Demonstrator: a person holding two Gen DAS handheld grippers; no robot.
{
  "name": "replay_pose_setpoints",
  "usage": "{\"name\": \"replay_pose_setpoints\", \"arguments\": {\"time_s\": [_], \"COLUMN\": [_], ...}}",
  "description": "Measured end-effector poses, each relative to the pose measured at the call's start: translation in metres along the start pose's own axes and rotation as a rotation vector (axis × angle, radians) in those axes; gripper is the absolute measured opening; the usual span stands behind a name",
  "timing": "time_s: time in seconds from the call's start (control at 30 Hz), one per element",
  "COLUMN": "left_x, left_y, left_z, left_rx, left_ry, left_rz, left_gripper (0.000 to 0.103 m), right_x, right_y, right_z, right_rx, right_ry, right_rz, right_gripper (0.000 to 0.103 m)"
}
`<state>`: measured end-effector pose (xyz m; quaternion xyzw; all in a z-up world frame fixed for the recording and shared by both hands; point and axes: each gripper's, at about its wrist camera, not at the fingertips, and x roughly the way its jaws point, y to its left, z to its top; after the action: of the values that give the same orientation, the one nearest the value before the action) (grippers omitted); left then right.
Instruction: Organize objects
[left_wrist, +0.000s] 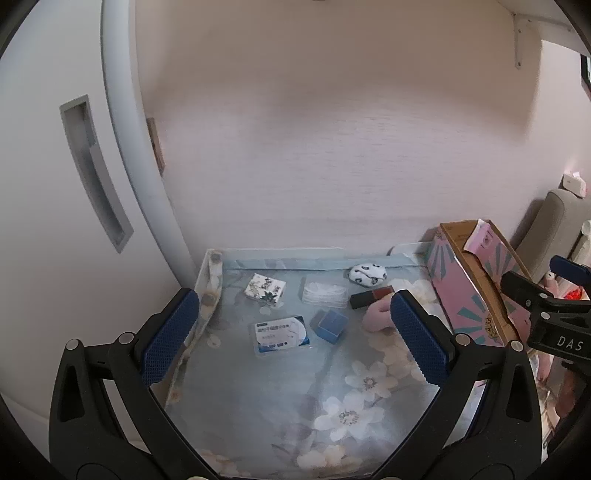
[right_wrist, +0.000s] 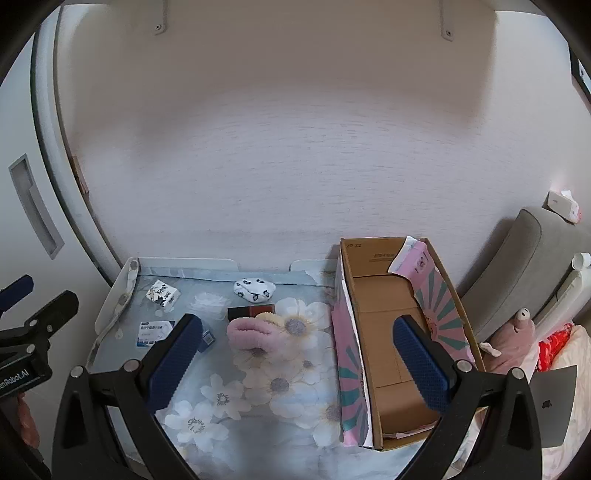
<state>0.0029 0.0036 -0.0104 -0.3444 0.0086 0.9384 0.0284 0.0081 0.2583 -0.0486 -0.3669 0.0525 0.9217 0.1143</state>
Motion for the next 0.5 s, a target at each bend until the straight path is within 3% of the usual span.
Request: {"name": "replay_pose_setpoints", "arguments": {"time_s": [0.5], "left_x": [0.0014], "left_y": [0.0024], "left_z": [-0.0038], "left_rx": [0.01], "left_ry": [0.004], "left_rz": [0.005], "left_gripper": [0.103], "right_x": [-0.0012], "right_y": [0.004], "right_z": [-0.0013], "right_rx": [0.006], "right_ry": [0.008], "right_rz": [0.002], "right_gripper": [0.103]}}
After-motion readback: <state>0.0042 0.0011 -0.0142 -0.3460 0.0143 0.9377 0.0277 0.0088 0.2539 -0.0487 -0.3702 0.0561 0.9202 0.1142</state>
